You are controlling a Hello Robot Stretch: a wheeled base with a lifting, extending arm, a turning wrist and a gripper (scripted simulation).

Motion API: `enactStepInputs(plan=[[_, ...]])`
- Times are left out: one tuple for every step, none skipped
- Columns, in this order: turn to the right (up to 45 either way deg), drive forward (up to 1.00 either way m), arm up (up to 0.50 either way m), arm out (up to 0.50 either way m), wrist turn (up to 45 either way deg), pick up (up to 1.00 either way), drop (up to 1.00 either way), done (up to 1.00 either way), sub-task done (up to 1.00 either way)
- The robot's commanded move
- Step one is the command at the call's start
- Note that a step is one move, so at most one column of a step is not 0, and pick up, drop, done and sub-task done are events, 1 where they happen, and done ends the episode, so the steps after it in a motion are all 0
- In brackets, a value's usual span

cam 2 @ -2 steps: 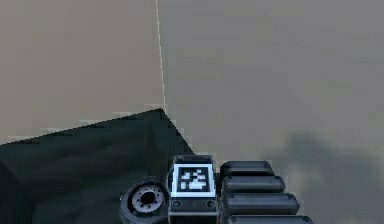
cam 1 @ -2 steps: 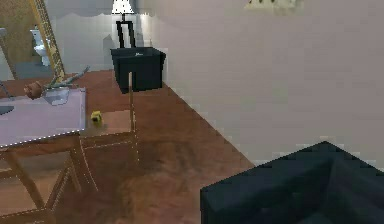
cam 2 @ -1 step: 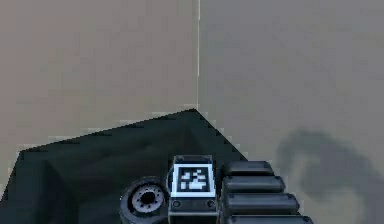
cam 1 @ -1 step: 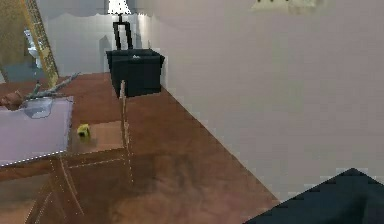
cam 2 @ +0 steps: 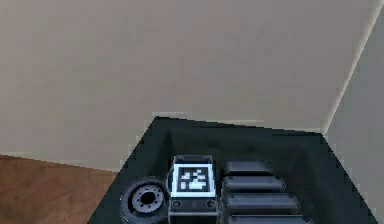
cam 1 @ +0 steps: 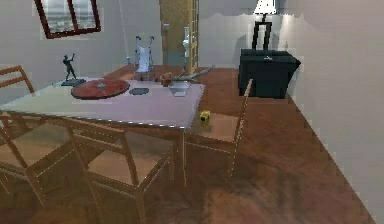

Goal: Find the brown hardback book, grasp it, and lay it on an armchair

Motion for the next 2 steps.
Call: enactStepInputs(plan=[[0.0,0.0,0.0,0.24,0.0,0.0,0.0,0.0,0.0],[0.0,0.0,0.0,0.0,45.0,0.0,0.0,0.0,0.0]])
